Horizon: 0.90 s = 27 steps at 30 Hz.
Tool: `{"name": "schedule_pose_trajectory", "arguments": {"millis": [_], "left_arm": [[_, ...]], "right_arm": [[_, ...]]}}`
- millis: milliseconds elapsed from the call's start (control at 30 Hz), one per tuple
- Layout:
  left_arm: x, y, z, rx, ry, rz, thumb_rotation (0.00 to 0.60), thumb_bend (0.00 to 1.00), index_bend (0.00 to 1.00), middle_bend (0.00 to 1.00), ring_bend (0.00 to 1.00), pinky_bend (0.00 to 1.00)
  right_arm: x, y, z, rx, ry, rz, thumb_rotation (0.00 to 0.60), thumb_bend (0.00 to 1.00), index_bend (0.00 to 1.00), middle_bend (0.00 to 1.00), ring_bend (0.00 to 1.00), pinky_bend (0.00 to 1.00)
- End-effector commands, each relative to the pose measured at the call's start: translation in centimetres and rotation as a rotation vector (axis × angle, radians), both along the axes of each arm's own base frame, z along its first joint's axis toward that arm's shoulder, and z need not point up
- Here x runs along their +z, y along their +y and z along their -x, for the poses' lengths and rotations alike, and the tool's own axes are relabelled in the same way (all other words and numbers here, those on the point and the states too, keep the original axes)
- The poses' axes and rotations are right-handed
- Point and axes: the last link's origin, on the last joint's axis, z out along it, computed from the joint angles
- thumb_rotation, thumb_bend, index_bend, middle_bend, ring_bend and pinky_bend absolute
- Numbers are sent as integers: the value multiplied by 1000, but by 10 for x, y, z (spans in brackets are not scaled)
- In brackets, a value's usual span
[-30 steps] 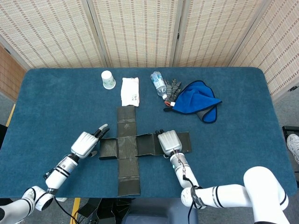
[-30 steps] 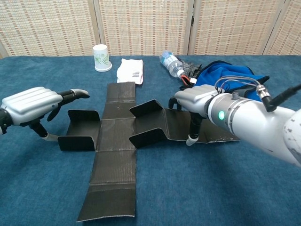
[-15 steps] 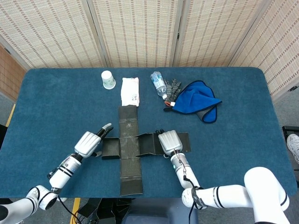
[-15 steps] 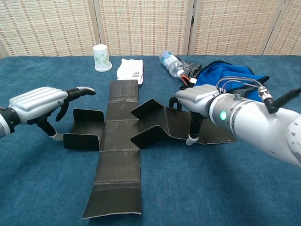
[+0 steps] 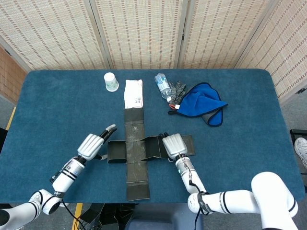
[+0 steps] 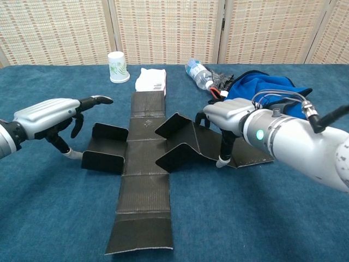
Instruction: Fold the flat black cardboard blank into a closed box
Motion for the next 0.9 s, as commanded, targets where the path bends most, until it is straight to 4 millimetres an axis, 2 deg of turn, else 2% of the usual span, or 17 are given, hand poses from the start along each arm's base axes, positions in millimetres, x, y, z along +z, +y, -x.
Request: {"name": "schedule_pose_trajectory", "arguments": {"millis": [33,533,900], "left_arm": [[0,2,-6,30,-76,20,600,104,0,11,616,863],[0,1,-22,84,-243,113,600,104,0,0,594,864],[-7,-1,-39,135,-332,240,600,103,0,0,586,863]], "right_arm": [[0,1,-1,5,-5,-1,600,196,292,355,853,971],[5,0,-11,73,-3,3,600,196,293,356,853,971],[12,-4,-35,323,166,26,600,201,331,363,854,971]]}}
